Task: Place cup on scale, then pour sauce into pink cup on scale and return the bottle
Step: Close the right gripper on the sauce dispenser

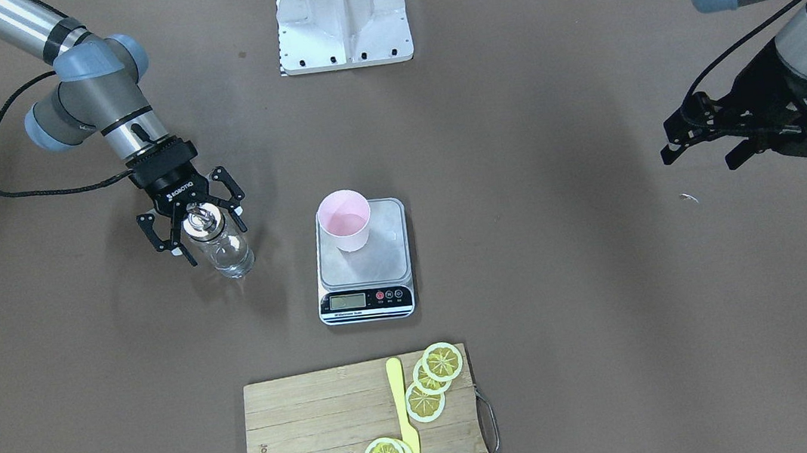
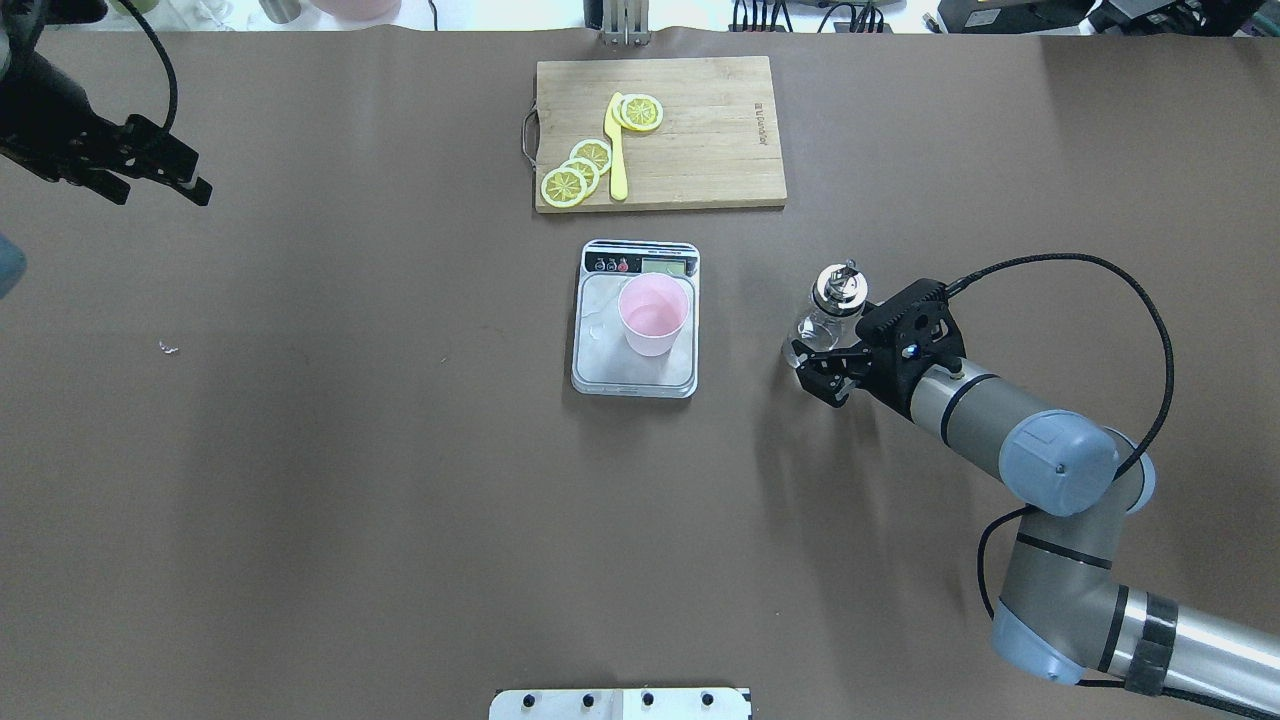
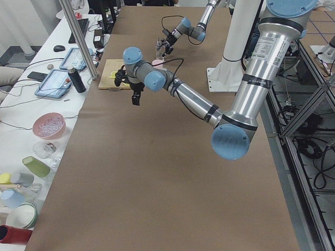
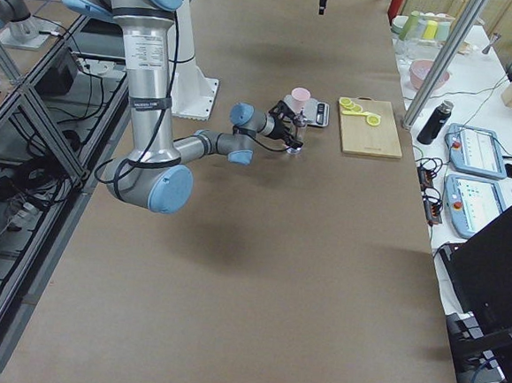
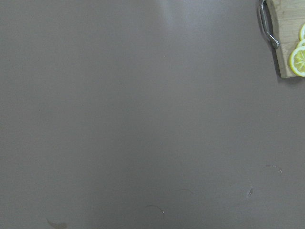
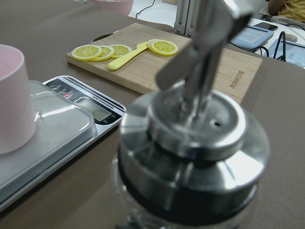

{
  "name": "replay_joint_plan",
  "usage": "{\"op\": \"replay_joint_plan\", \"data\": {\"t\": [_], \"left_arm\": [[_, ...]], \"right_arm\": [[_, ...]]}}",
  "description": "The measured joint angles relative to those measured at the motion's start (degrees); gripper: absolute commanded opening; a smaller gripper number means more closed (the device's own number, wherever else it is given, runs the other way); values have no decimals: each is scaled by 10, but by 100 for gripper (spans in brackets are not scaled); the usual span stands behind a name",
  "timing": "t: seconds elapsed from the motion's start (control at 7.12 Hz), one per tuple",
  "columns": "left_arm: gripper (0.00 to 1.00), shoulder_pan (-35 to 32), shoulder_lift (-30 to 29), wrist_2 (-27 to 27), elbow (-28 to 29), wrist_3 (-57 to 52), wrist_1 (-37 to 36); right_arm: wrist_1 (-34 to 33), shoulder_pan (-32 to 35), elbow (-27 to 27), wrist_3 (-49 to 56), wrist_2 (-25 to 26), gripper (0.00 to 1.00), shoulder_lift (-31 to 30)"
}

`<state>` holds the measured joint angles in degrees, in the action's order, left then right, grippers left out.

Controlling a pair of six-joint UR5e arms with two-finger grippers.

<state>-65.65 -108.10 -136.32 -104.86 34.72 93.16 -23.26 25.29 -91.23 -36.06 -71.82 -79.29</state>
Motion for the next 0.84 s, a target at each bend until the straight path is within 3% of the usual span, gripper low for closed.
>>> {"op": "replay_joint_plan", "data": {"t": [0.42, 0.84], "left_arm": [[99, 0, 0, 0, 0, 0, 0], [99, 0, 0, 0, 0, 0, 0]], "right_arm": [[72, -1, 42, 1, 3, 91, 7], [81, -3, 48, 1, 6, 90, 20]]}}
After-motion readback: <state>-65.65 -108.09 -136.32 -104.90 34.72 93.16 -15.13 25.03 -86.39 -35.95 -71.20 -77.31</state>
